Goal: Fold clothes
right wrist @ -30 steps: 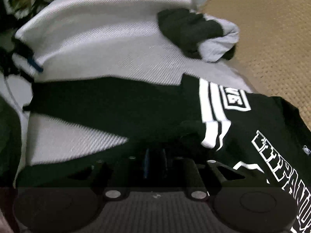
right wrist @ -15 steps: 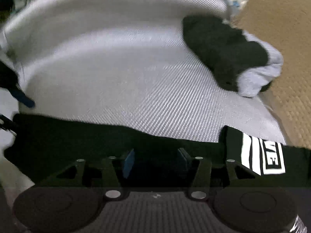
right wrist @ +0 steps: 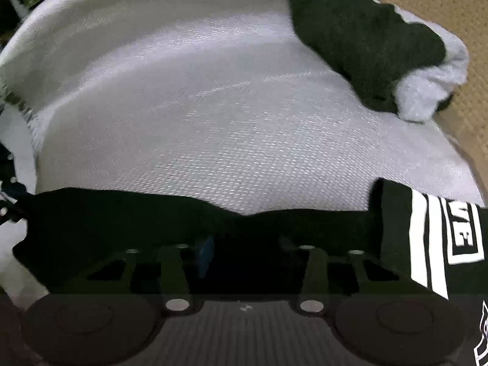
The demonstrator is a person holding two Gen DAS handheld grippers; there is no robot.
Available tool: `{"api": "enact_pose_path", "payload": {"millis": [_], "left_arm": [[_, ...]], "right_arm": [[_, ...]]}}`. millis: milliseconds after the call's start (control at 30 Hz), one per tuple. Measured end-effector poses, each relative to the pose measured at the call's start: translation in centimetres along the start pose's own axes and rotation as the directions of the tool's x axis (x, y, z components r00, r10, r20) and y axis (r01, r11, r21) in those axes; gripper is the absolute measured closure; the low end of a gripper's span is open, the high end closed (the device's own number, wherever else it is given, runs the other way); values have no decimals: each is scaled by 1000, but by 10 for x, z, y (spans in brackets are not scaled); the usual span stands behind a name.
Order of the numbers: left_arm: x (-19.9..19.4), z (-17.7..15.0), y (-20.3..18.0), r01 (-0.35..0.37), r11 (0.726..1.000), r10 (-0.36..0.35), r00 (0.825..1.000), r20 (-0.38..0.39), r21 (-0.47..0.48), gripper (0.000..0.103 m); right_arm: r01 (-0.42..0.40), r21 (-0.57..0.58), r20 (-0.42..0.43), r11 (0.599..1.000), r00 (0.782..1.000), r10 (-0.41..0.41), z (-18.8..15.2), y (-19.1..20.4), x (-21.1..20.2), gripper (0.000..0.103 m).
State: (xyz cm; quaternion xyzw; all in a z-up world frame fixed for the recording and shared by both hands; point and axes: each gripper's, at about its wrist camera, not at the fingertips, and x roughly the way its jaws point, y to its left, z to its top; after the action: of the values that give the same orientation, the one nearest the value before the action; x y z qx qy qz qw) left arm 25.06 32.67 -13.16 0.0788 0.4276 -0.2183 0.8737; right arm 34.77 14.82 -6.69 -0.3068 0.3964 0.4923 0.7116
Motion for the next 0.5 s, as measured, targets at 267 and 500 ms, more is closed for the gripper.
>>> {"api": "enact_pose_path", "payload": {"millis": [267, 500], "left_arm": [[-13, 3, -1, -8, 1000, 7, 998, 61, 7, 98], [-33, 4, 6, -29, 1000, 29, 993, 110, -3, 98]], "right_arm": [[80, -40, 73, 996, 994, -77, -2, 15, -8, 100], [115, -42, 128, 992, 986, -109, 5, 12, -17, 101]]}}
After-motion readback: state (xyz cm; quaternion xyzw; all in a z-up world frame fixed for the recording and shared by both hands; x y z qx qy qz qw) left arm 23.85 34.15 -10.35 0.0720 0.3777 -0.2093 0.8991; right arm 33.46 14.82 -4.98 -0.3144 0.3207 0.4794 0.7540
